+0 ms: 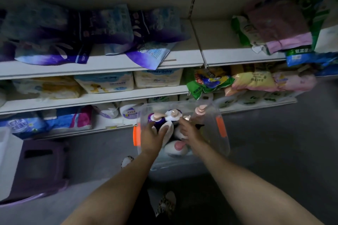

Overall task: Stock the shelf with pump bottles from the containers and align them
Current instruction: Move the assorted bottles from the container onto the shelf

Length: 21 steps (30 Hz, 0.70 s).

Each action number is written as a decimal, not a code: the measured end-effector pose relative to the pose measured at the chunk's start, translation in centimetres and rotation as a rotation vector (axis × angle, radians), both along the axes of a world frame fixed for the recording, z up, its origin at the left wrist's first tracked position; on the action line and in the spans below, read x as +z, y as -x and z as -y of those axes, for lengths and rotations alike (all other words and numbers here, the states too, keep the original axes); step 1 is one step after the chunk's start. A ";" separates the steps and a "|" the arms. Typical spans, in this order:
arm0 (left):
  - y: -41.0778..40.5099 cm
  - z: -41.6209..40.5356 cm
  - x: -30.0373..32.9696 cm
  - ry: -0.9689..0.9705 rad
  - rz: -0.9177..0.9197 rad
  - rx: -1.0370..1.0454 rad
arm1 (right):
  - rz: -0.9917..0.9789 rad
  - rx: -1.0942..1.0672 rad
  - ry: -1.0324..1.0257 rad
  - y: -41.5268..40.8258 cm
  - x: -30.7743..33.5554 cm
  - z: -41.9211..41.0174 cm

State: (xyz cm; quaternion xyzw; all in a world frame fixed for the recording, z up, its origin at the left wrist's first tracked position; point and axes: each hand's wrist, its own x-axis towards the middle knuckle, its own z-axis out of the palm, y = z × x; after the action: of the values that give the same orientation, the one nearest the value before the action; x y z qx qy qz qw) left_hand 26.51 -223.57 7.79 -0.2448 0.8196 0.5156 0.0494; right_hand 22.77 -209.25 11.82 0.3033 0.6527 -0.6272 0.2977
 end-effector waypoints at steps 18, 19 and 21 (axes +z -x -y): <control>1.8 -3.1 -6.3 -0.067 0.194 -0.062 | 0.180 -0.078 0.058 -1.0 -4.7 -2.4; 1.8 -3.0 -6.4 -0.067 0.187 -0.064 | 0.171 -0.079 0.054 -1.0 -4.6 -2.5; 1.9 -2.6 -6.2 -0.074 0.172 -0.056 | 0.146 -0.084 0.038 -0.9 -4.4 -2.6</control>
State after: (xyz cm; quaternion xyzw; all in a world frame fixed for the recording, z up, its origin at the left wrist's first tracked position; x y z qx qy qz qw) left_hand 24.65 -220.95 1.63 -0.2634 0.7993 0.5209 0.1429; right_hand 23.68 -206.63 7.47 0.3698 0.6039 -0.6275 0.3236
